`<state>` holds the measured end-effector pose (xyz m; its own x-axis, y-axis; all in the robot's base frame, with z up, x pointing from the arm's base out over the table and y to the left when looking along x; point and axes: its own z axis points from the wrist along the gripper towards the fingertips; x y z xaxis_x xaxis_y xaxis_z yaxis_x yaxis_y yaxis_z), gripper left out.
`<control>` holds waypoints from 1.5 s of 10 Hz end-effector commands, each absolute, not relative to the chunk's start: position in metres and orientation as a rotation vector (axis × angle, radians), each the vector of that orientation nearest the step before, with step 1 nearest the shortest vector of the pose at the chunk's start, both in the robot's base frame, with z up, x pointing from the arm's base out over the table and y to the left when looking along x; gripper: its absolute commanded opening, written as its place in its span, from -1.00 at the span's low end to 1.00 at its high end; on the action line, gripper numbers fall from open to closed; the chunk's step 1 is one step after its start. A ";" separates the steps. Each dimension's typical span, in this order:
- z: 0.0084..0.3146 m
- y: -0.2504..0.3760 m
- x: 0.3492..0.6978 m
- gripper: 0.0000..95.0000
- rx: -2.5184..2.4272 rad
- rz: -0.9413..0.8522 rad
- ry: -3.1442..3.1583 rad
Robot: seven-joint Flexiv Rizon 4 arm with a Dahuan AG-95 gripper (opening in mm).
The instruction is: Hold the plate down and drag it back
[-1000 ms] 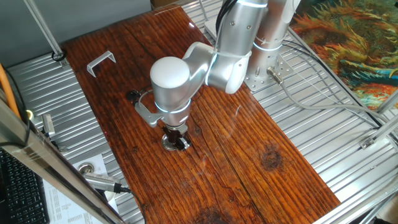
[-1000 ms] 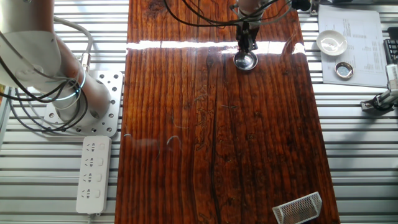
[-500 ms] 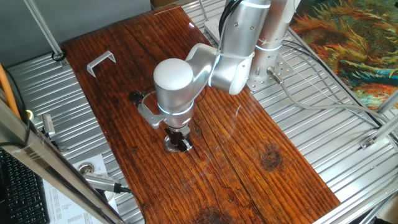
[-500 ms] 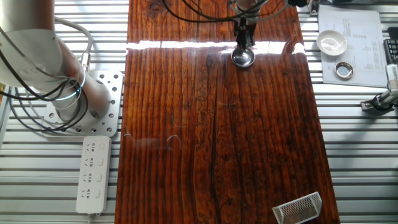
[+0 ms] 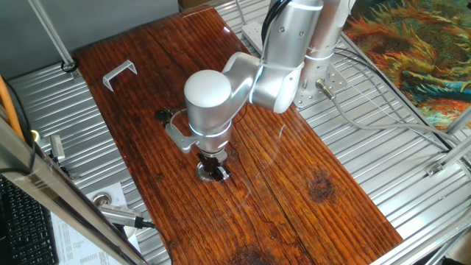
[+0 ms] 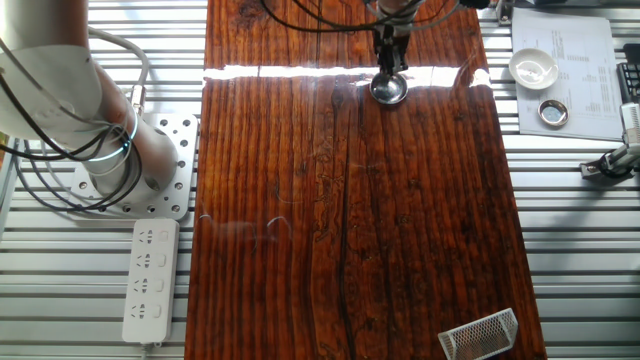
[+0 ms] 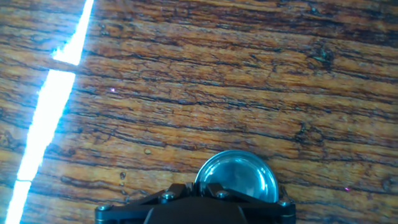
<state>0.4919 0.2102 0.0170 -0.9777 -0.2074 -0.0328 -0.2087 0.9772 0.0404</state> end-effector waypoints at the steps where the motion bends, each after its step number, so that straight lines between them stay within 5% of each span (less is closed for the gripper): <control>1: 0.001 0.211 0.492 -1.00 -0.314 0.078 3.088; 15: 0.001 0.214 0.490 -1.00 -0.299 0.077 3.086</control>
<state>0.4903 0.2145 0.0136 -0.9806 -0.1909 -0.0440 -0.1929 0.9801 0.0478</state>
